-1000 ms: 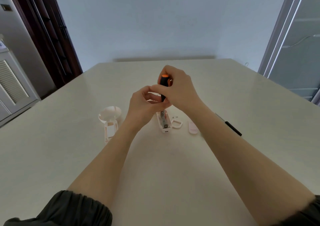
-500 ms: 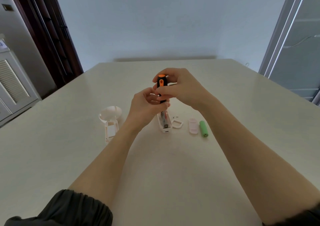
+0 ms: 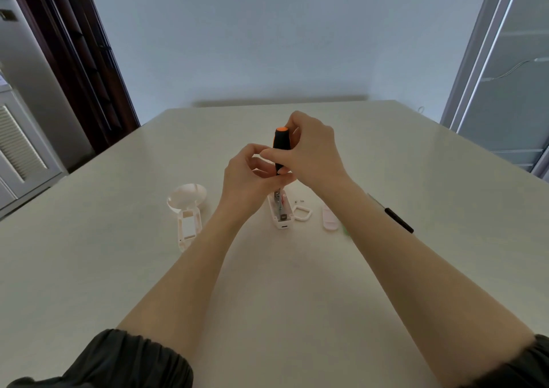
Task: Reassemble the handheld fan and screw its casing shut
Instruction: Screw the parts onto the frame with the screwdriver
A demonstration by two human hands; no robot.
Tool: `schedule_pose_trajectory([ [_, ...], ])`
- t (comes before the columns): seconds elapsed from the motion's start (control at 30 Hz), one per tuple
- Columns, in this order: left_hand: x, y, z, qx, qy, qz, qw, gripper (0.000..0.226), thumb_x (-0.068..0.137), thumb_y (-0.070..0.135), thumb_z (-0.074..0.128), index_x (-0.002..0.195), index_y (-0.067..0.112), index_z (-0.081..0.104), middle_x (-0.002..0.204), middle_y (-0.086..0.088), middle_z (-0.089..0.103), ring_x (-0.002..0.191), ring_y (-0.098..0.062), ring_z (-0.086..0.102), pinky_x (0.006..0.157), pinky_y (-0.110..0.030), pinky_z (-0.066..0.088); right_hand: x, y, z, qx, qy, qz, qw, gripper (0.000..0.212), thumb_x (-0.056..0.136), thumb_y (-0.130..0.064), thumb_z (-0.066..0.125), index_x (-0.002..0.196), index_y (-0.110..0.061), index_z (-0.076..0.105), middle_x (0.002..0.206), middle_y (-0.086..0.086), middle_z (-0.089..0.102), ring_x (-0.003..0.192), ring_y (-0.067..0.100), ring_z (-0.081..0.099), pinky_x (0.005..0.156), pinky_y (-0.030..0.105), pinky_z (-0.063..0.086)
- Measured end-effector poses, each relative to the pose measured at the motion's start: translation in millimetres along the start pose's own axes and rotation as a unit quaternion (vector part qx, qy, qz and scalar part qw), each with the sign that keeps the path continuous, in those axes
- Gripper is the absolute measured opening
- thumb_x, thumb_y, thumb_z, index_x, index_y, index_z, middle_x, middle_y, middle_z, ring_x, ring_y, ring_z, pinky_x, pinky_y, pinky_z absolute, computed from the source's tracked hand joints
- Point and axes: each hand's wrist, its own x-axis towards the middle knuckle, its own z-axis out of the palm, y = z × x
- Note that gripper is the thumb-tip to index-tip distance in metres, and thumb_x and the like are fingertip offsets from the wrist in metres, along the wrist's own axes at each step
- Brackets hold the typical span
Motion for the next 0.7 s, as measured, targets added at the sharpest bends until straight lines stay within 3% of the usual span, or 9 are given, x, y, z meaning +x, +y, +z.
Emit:
schedule_pose_trajectory([
  [0.17, 1.4, -1.5, -1.8, -0.004, -0.005, -0.016, 1.000, 0.032, 0.068, 0.010, 0.081, 0.094, 0.013, 0.064, 0.064, 0.010, 0.069, 0.067, -0.013, 0.071, 0.077, -0.043, 0.059, -2.8, -0.6, 1.4, 0.038, -0.018, 0.002, 0.999, 0.031, 0.072, -0.023, 0.077, 0.084, -0.013, 0.052, 0.067, -0.003, 0.053, 0.060, 0.013, 0.050, 0.058, 0.024, 0.044],
  [0.27, 1.2, -1.2, -3.4, -0.009, -0.015, -0.023, 1.000, 0.032, 0.068, 0.012, 0.082, 0.096, 0.013, 0.066, 0.068, 0.006, 0.070, 0.071, -0.018, 0.072, 0.079, -0.045, 0.059, -2.2, -4.3, -2.8, 0.067, -0.082, 0.000, 0.994, 0.020, 0.077, -0.015, 0.070, 0.094, -0.014, 0.060, 0.084, 0.004, 0.064, 0.073, 0.018, 0.059, 0.065, 0.026, 0.052],
  [0.4, 1.4, -1.6, -4.7, -0.015, -0.011, -0.037, 0.999, 0.034, 0.070, 0.013, 0.082, 0.099, 0.008, 0.065, 0.079, -0.005, 0.071, 0.078, -0.024, 0.073, 0.082, -0.047, 0.058, 0.0, -5.8, -9.7, 0.154, -0.152, 0.025, 0.976, 0.030, 0.082, 0.000, 0.055, 0.103, -0.019, 0.064, 0.097, 0.008, 0.065, 0.085, 0.020, 0.064, 0.060, 0.022, 0.056],
  [0.47, 1.2, -1.5, -5.4, -0.023, -0.016, -0.038, 0.999, 0.033, 0.071, 0.010, 0.081, 0.099, 0.007, 0.064, 0.080, -0.006, 0.071, 0.079, -0.025, 0.073, 0.083, -0.048, 0.057, 0.1, -4.6, -9.2, 0.143, -0.140, 0.020, 0.980, 0.032, 0.081, 0.001, 0.053, 0.104, -0.018, 0.065, 0.097, 0.009, 0.066, 0.082, 0.022, 0.066, 0.063, 0.023, 0.058],
  [0.6, -0.5, -0.8, -5.1, -0.015, -0.029, -0.032, 0.999, 0.030, 0.073, 0.011, 0.079, 0.100, 0.010, 0.066, 0.082, -0.004, 0.072, 0.077, -0.020, 0.073, 0.083, -0.045, 0.058, -2.8, -2.5, -3.7, 0.092, -0.084, -0.015, 0.992, 0.025, 0.081, -0.004, 0.058, 0.101, -0.017, 0.065, 0.094, 0.007, 0.066, 0.080, 0.026, 0.067, 0.076, 0.041, 0.058],
  [0.7, -0.2, -1.1, -8.0, -0.011, -0.043, -0.017, 0.999, 0.033, 0.072, 0.010, 0.079, 0.102, 0.014, 0.065, 0.081, -0.003, 0.074, 0.079, -0.016, 0.073, 0.084, -0.040, 0.057, -5.0, -2.2, -1.1, 0.085, -0.068, -0.036, 0.993, 0.022, 0.081, -0.004, 0.059, 0.099, -0.016, 0.064, 0.087, 0.003, 0.065, 0.078, 0.023, 0.067, 0.074, 0.041, 0.058],
])
